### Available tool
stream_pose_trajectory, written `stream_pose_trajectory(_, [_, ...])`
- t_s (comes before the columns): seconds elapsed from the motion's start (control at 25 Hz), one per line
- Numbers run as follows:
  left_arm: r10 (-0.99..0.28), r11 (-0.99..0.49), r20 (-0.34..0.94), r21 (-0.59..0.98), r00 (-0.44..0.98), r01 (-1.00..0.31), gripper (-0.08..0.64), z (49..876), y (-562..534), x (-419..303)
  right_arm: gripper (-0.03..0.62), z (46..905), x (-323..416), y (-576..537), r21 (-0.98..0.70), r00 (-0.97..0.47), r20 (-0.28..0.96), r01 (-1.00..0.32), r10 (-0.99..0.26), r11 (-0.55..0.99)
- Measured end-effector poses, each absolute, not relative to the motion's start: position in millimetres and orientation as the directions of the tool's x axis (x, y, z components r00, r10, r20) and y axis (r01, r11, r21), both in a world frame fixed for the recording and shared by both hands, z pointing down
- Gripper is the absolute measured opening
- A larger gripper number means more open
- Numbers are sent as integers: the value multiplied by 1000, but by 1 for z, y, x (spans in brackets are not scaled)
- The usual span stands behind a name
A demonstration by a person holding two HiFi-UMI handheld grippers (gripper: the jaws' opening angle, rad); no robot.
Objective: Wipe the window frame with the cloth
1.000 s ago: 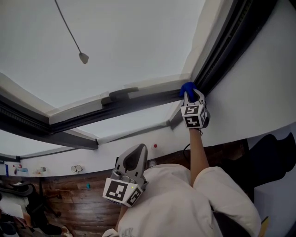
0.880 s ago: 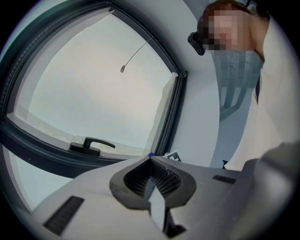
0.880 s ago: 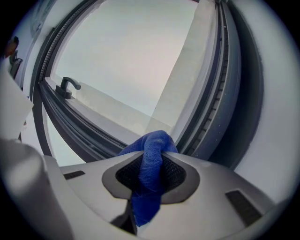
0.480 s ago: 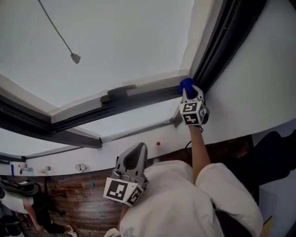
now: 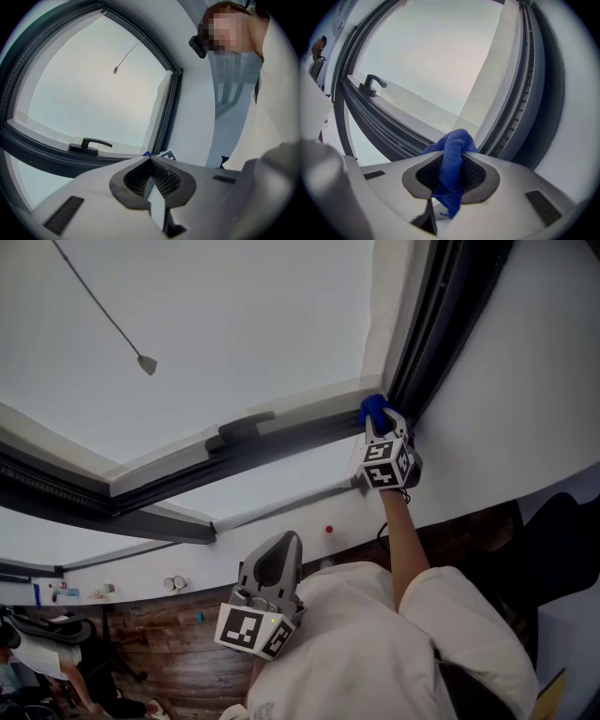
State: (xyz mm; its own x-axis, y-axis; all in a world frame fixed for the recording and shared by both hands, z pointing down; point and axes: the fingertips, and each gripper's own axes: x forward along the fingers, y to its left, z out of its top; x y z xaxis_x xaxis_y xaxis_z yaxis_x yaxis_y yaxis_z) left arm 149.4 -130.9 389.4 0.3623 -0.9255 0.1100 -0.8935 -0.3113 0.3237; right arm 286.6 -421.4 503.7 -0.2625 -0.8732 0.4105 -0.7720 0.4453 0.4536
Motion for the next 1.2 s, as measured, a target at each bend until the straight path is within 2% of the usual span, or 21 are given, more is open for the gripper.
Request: stream_pose_trajectory(1.2, [-919, -324, 107, 344, 380, -881, 9, 392, -128, 140, 81, 506, 244, -403, 470, -299, 420, -736, -857, 487])
